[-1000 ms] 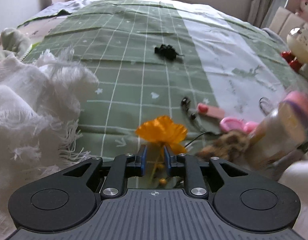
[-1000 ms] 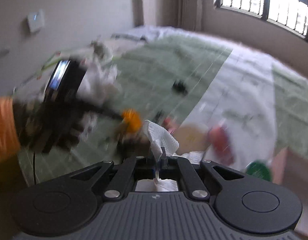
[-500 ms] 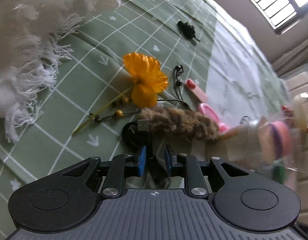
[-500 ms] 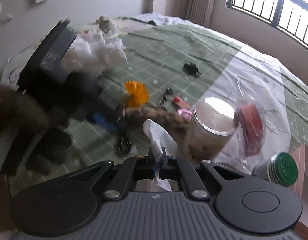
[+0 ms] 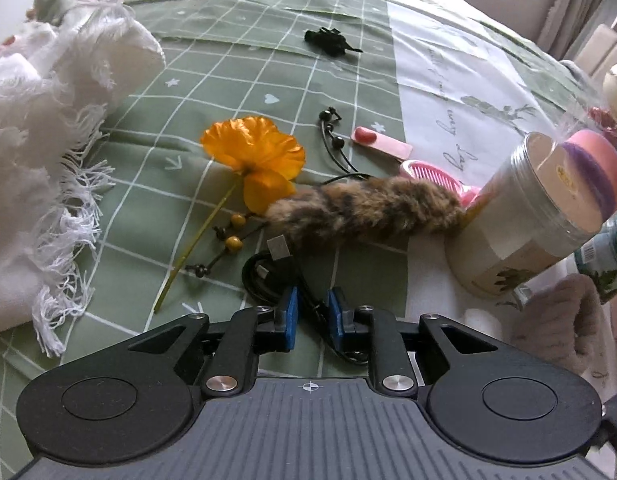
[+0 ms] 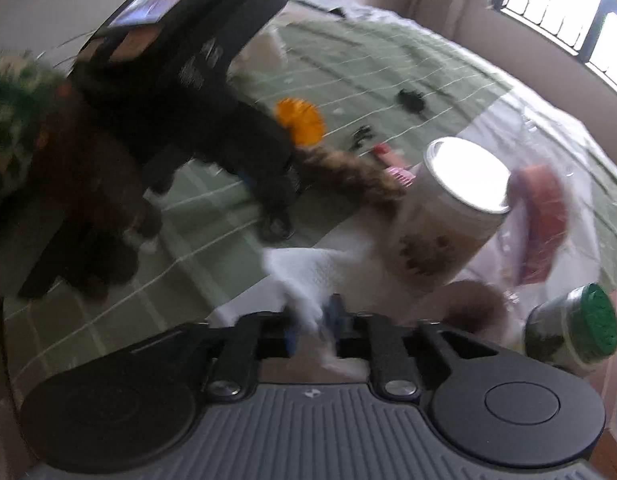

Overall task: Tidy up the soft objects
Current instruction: 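Grasp the black cable with the left tool while the right tool holds the tissue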

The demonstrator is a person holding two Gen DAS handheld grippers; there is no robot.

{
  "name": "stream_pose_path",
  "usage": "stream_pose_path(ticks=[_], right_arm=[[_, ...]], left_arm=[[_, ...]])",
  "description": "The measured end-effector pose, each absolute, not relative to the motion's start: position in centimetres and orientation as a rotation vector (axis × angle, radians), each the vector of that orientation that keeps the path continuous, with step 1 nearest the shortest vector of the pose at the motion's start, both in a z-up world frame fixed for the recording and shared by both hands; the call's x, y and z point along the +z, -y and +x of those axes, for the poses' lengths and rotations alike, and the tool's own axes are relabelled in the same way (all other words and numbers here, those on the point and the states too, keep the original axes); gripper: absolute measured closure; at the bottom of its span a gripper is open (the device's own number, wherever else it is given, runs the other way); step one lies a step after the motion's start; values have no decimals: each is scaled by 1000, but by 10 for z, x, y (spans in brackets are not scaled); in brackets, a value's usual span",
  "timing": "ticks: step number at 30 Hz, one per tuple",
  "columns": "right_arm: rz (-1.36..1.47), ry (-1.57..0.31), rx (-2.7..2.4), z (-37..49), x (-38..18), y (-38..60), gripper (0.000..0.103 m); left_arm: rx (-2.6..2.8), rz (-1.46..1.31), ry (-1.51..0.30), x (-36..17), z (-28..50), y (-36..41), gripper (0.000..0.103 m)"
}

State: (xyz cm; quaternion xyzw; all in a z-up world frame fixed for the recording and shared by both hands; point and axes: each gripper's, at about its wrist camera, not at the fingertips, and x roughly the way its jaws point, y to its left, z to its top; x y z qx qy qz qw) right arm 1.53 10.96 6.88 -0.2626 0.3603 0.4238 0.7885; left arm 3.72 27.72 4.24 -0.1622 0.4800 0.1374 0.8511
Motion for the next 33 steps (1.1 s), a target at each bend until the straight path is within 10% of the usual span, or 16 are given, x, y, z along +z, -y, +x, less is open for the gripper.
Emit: stream_pose_path(ticks=[4, 33], right_arm=[[-524, -765, 910, 12, 77, -98, 37], [-326, -864, 750, 32, 83, -94, 37]], left_arm=[[310, -292, -1009, 45, 34, -279, 79], [310, -467, -942, 31, 25, -301, 64]])
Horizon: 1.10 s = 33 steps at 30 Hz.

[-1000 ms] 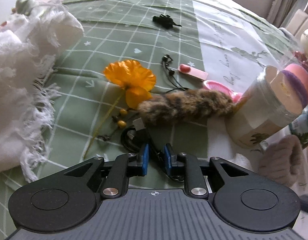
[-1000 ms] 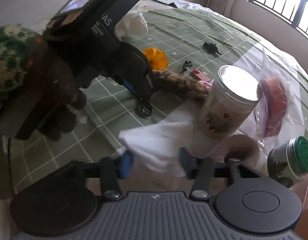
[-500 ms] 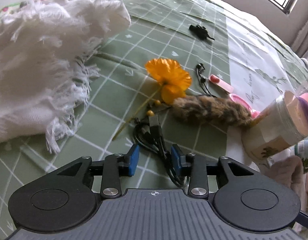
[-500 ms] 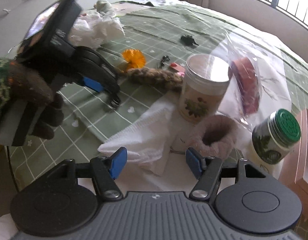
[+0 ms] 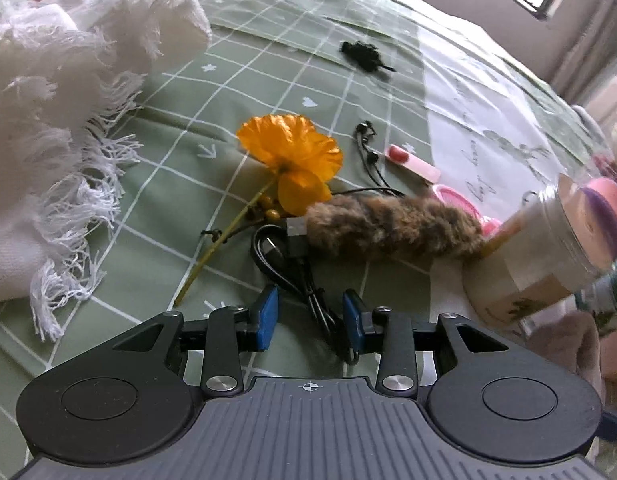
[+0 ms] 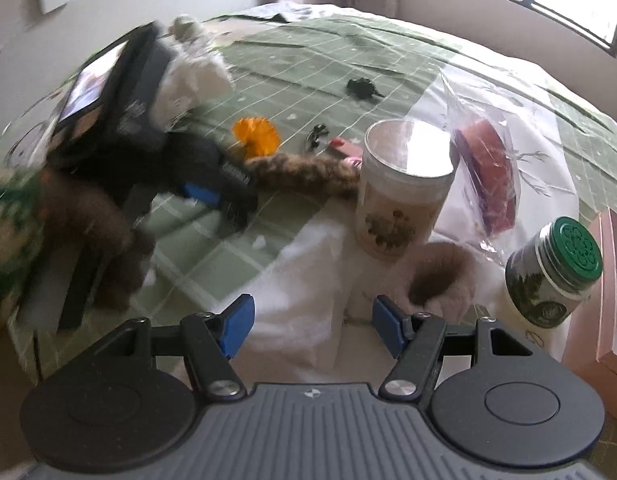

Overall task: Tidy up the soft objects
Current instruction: 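Grasp the black cable with the left tool while the right tool holds the tissue, then carry cable and tissue to the pink box and open both tools inside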

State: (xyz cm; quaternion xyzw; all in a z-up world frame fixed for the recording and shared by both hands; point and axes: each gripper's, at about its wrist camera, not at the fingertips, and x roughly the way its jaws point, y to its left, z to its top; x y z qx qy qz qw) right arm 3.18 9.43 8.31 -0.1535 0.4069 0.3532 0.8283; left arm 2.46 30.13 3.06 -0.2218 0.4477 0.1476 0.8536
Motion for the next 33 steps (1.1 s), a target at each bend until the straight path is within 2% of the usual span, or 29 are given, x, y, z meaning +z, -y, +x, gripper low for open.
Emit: stream_pose_path(ticks=[2, 5, 8, 9, 10, 12, 19, 23, 27, 33], right_arm=[[-287, -923, 728, 43, 71, -104, 37], [-250, -1021, 674, 58, 44, -117, 37], [-267, -984, 633, 58, 32, -123, 36], [-274, -971, 647, 56, 33, -125, 46], [-281, -969, 682, 53, 35, -128, 71], [-309, -972, 737, 46, 43, -135, 93], [-300, -903, 824, 40, 93, -134, 94], [-252, -815, 847, 58, 148, -123, 94], [-230, -610, 818, 83, 222, -92, 94], [-166, -479, 638, 133, 289, -8, 94]], left_arm=[[268, -431, -940, 30, 23, -302, 65], [238, -398, -927, 30, 17, -306, 80], [227, -416, -890, 29, 8, -310, 82], [231, -400, -881, 30, 5, -308, 83], [236, -381, -874, 31, 3, -306, 84], [236, -367, -875, 34, 1, -303, 90], [212, -308, -829, 85, -8, -298, 91], [234, -255, -721, 148, 6, -298, 91], [243, -183, -594, 219, 37, -291, 91], [103, -146, -461, 295, 86, -223, 91]])
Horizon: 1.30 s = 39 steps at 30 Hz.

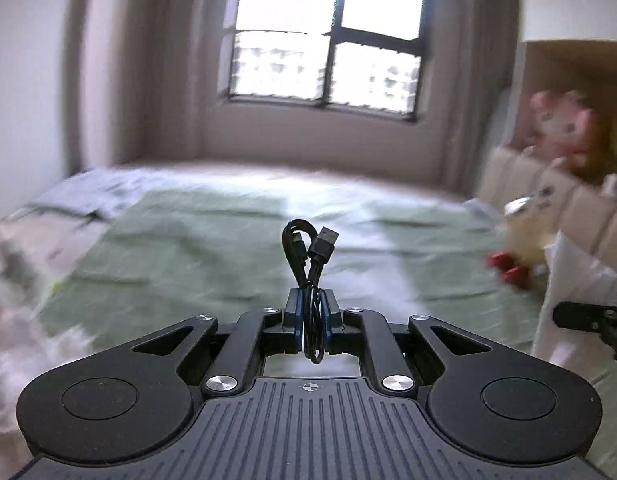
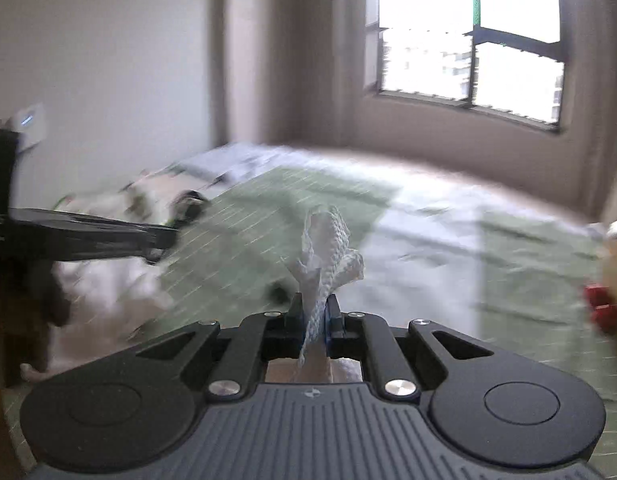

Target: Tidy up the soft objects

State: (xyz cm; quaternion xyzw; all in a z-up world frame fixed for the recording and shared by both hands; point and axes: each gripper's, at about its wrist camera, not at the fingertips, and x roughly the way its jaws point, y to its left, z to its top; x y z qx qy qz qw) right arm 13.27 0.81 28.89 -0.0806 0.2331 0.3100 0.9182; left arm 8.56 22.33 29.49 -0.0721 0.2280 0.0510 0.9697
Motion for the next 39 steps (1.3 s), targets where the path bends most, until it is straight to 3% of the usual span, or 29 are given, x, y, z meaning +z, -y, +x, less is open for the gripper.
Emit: stream_pose_path(ticks=[8, 16, 18, 22, 30, 39], right_arm=[[-102, -476, 387, 166, 303, 148, 94], [-74, -625, 316, 191, 231, 225, 94], [-41, -683, 368, 205, 200, 229, 91], [-66, -781, 345, 221, 146, 225, 56], [-105, -861, 291, 208, 112, 209, 53], [-75, -822, 412, 208, 170, 127, 50]], left_arm=[[-278, -249, -537, 288, 157, -75, 91], [-436, -377, -727, 190, 206, 10, 89], [-384, -399, -734, 165, 207, 11, 87], [-319, -460, -745, 142, 189, -10, 87], [-214, -445, -679, 156, 123, -73, 87], [80, -438, -667, 155, 61, -191, 87]])
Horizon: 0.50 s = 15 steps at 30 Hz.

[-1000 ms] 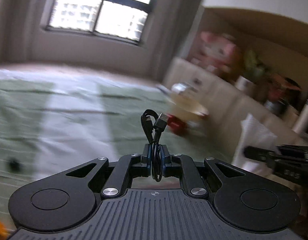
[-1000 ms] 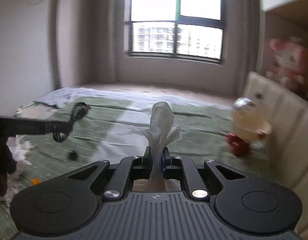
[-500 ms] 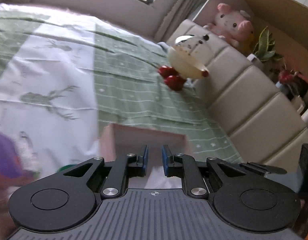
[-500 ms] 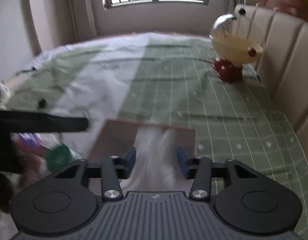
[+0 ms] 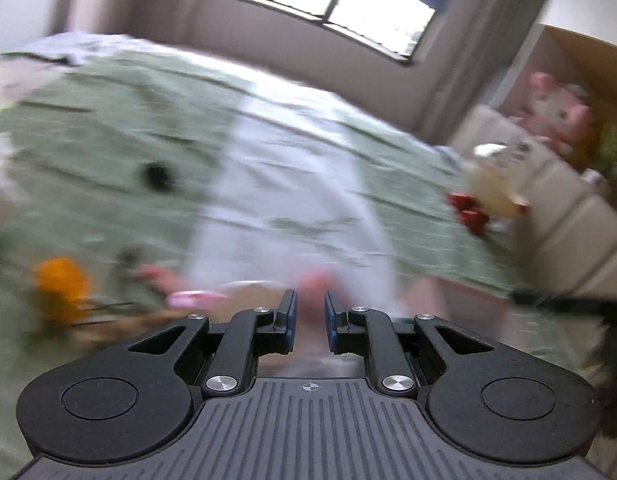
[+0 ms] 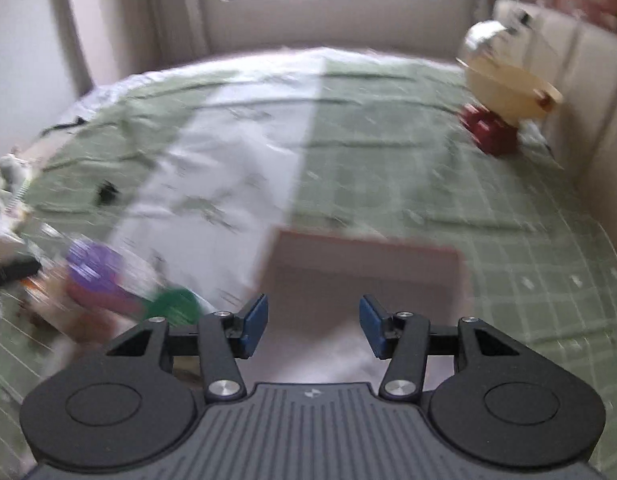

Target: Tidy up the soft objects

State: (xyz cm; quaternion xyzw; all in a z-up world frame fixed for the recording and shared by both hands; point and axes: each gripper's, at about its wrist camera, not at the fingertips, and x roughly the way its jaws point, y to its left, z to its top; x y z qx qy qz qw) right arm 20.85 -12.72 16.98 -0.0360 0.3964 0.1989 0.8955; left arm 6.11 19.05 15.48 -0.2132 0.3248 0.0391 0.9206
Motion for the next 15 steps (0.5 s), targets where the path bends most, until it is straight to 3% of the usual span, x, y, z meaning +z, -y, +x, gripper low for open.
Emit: stream_pose_path(ticks=[6, 9, 15], right_arm=[[-58, -861, 652, 230, 229, 4, 45], [-96, -971, 756, 257, 244, -87, 33], [-124, -1266, 740, 338, 197, -276, 33]], left_arm=[[229, -486, -689, 144, 16, -281, 86], [219, -488, -713, 133, -7, -321, 86], [161, -535, -699, 105, -45, -376, 87]])
